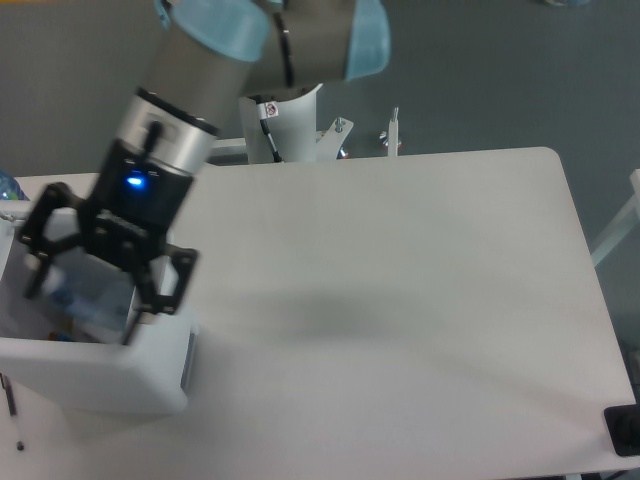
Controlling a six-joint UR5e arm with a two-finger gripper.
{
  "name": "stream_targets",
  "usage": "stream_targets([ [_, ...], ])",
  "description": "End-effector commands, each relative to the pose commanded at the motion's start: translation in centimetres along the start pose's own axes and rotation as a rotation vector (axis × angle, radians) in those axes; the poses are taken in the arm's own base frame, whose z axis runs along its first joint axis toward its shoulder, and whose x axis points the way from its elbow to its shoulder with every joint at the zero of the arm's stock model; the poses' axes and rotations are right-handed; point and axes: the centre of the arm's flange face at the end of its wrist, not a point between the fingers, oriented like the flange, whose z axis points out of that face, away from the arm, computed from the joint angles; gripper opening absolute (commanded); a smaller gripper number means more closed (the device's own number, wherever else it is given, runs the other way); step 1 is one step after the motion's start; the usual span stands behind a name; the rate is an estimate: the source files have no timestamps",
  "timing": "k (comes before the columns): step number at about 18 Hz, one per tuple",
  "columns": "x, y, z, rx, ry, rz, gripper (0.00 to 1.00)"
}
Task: Place the trash in the trash can
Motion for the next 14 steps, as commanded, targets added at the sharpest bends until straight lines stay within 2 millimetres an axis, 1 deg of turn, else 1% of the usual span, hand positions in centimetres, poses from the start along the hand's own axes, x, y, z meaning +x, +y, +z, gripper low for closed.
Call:
stream_targets([
  [2,-3.0,-0.1,-1.4,0.013,-0.041,-0.028,1.00],
  [4,-6.1,0.2,-2.5,0.018,-0.079,-0.059,1.00],
  [6,-8.7,0.8,-3.0,0.015,-0.107,-0.074,1.00],
  [7,-10.3,1.2,-3.5,0.014,-0.124,-0.082,1.00],
  [9,-14.1,2.4,-4.4,0.007,-0.162,-0.095,1.00],
  [12,-18.3,4.1,-6.2,-0.004,-0.204,-0.076,1.00],
  [14,-20.6,4.7,-6.7,-0.011,-0.221,-0.063,1.00],
])
